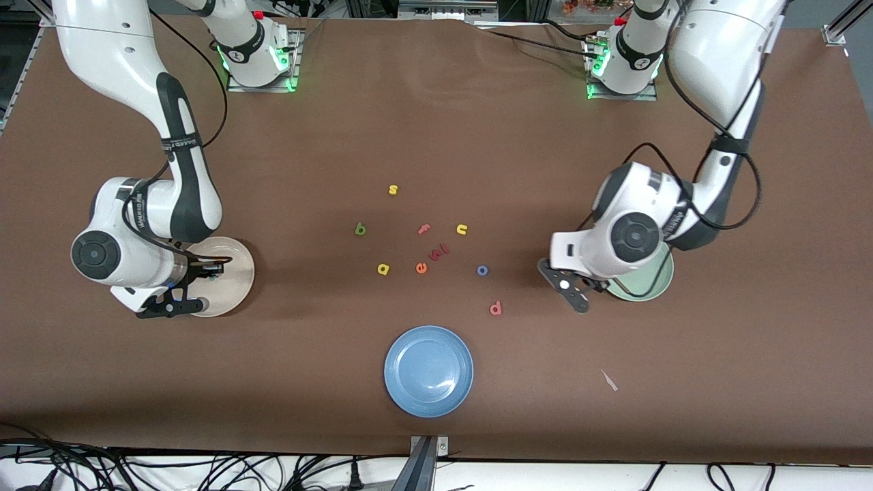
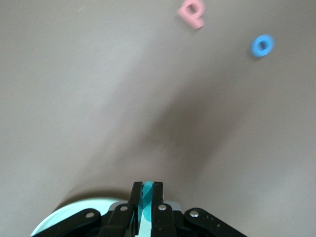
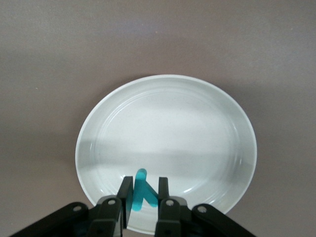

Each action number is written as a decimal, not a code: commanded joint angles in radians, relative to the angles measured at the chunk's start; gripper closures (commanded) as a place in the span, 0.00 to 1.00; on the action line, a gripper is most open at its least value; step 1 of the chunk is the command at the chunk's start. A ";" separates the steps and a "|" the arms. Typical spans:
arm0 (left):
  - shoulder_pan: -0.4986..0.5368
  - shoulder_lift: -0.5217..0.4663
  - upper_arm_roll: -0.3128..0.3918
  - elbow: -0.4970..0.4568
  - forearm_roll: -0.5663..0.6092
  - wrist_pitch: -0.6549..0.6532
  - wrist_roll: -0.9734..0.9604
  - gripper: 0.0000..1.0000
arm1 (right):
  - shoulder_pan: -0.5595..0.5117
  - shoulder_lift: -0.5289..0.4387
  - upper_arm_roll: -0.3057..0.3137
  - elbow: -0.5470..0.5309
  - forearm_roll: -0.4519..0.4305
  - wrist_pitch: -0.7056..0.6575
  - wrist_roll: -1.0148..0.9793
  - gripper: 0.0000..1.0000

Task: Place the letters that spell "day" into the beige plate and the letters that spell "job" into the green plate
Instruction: 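Move the right gripper over the cream plate while the left gripper nears green, then open both grippers to drop the y and l onto the plates, then reach the right gripper to green q while the left gripper reaches blue o, then close the right gripper on the q while the left gripper grips the o, then move the right gripper over the cream plate while the left gripper nears green, then open both grippers to drop the q and o onto the plates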

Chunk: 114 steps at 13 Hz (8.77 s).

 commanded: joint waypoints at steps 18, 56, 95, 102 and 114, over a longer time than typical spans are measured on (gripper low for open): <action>0.116 0.001 -0.005 -0.125 0.104 0.014 0.072 1.00 | 0.038 -0.118 0.264 -0.056 0.006 -0.081 0.515 0.00; -0.143 0.230 -0.168 0.017 0.091 0.425 -0.966 0.00 | 0.285 -0.057 0.284 -0.292 -0.008 0.372 0.858 0.34; 0.207 -0.065 -0.183 -0.154 0.194 -0.082 -0.427 1.00 | 0.048 -0.014 -0.007 -0.079 0.073 0.071 -0.383 0.00; 0.360 -0.092 -0.214 -0.400 0.210 0.191 -0.319 1.00 | 0.124 -0.048 0.092 -0.067 0.090 0.046 0.021 0.00; 0.405 -0.144 -0.260 -0.397 0.200 0.220 -0.247 0.00 | 0.319 0.092 0.152 0.086 0.146 0.172 0.733 0.00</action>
